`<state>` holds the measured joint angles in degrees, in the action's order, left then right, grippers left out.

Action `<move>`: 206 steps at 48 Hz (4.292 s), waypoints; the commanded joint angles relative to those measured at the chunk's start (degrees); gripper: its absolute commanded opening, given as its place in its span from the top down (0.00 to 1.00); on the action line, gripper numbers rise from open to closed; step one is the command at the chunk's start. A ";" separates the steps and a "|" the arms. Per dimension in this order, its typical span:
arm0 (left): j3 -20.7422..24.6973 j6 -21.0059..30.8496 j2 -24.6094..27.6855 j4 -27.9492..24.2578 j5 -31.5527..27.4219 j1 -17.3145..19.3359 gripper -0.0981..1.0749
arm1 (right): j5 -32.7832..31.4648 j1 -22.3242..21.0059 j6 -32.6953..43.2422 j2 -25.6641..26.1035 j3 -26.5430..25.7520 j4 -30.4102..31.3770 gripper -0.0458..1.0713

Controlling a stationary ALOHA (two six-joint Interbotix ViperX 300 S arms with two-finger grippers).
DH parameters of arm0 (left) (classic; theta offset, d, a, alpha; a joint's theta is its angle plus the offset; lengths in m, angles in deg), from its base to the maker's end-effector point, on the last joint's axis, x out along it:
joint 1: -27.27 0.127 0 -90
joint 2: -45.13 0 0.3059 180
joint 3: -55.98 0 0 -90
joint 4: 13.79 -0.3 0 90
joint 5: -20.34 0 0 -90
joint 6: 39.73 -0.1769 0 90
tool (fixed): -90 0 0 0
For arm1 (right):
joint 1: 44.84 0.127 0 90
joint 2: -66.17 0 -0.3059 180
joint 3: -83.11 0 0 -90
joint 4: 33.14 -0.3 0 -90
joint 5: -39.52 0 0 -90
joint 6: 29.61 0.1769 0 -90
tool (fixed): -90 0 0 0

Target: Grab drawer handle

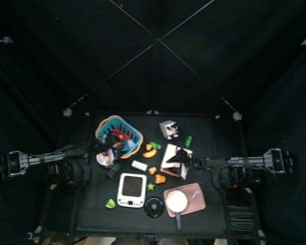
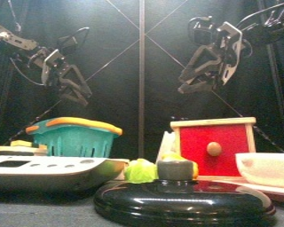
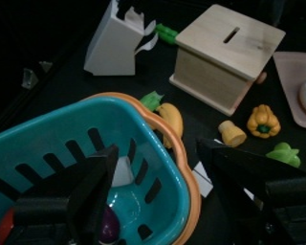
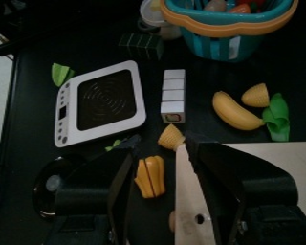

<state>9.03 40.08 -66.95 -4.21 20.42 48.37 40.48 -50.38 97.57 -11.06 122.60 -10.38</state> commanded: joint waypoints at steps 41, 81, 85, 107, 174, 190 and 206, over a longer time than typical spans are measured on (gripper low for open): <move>-5.27 0.09 -3.52 -0.26 18.54 -10.37 0.08 | -25.40 1.14 0.18 0.62 -11.69 -33.66 0.24; 5.54 5.10 22.06 18.81 36.83 -32.70 0.08 | -30.32 1.14 0.00 6.86 -5.62 -18.02 0.41; 8.00 5.19 25.05 19.69 37.09 -32.87 0.08 | -29.97 0.88 0.00 7.65 -4.48 -15.82 0.44; 20.74 5.27 39.46 35.33 36.91 -32.70 0.08 | -23.73 -2.55 0.00 7.82 -0.79 -7.56 0.46; 40.52 5.19 54.93 48.34 19.86 -25.14 0.08 | -14.77 -11.43 0.00 2.02 5.98 -1.32 0.70; 41.75 5.19 55.63 48.87 19.69 -24.70 0.08 | -14.77 -11.43 0.00 0.44 5.89 -1.58 0.70; 44.12 5.19 56.87 52.03 18.37 -24.52 0.08 | -14.77 -11.43 -0.09 0.79 6.15 -1.32 0.70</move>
<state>50.95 45.44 -9.38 47.64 38.88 23.32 25.89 -61.54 97.48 -9.65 128.66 -11.78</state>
